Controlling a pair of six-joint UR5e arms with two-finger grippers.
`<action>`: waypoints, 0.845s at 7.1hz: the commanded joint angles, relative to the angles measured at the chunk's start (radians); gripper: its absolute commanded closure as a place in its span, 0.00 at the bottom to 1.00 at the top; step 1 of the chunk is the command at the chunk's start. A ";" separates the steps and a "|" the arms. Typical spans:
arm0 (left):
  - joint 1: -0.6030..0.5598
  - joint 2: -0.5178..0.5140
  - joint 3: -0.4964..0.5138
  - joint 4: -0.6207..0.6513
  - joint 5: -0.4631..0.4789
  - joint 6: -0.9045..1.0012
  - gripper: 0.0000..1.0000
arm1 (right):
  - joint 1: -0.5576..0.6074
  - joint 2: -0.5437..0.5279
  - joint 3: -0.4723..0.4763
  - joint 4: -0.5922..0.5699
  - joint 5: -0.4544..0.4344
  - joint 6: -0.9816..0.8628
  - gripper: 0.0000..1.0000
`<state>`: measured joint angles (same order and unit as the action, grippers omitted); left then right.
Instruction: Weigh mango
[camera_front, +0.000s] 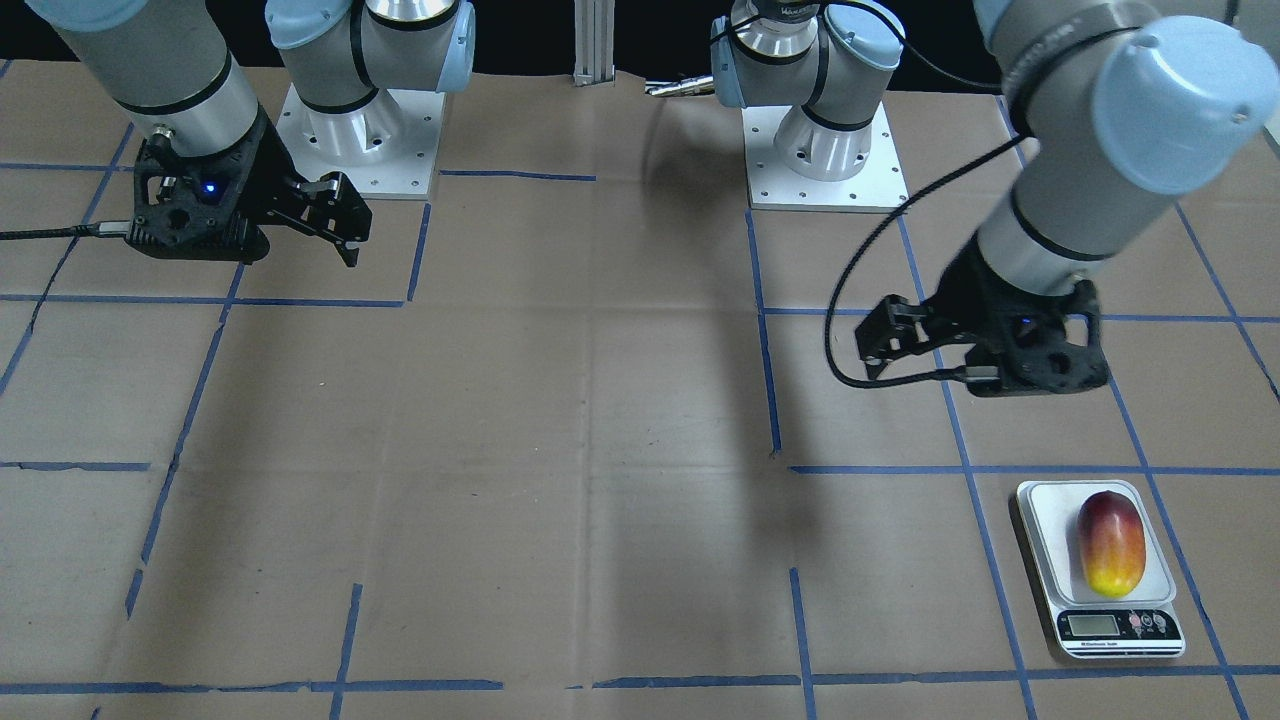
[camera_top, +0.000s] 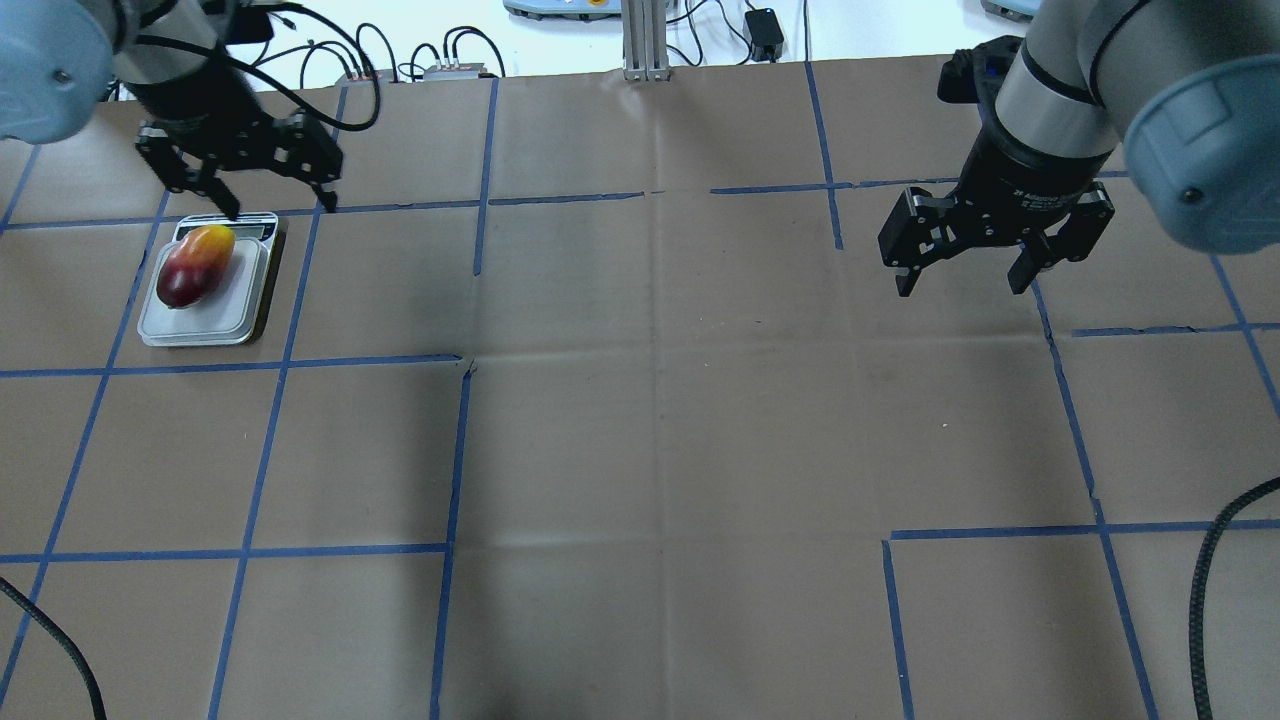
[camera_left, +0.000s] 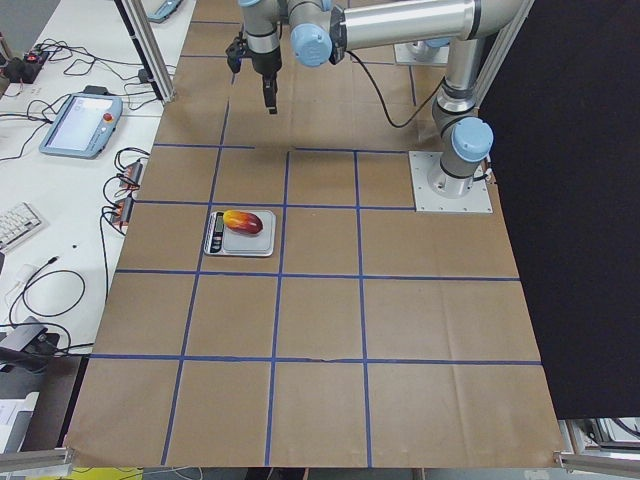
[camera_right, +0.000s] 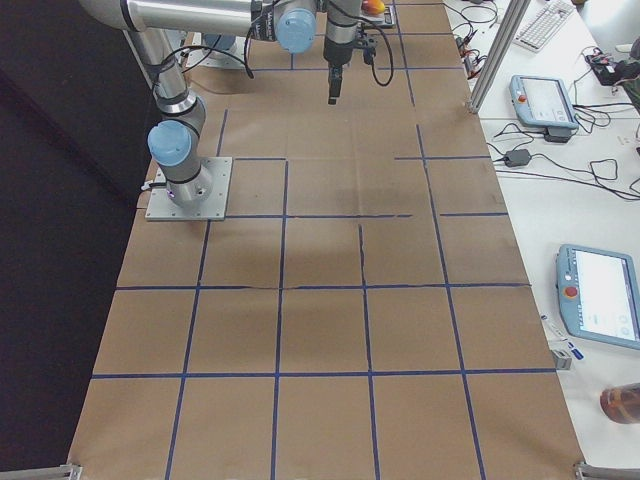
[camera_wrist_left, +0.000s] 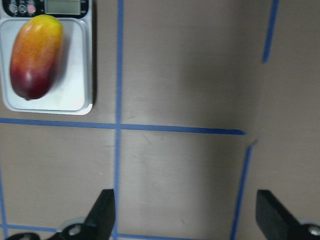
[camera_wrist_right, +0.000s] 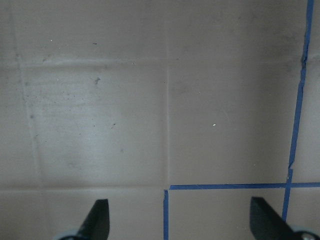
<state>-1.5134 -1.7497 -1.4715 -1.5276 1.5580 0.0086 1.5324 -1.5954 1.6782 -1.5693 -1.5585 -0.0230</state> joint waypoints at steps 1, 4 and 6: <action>-0.063 0.007 -0.013 0.015 -0.029 -0.050 0.00 | 0.000 0.000 0.000 0.000 0.000 0.000 0.00; -0.056 0.016 -0.016 0.038 -0.021 -0.003 0.00 | 0.000 0.000 0.000 0.000 0.000 0.000 0.00; -0.056 0.025 -0.019 0.037 -0.019 0.016 0.00 | 0.000 0.000 0.000 0.000 0.000 0.000 0.00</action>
<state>-1.5692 -1.7290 -1.4887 -1.4906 1.5375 0.0146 1.5324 -1.5953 1.6782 -1.5693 -1.5585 -0.0230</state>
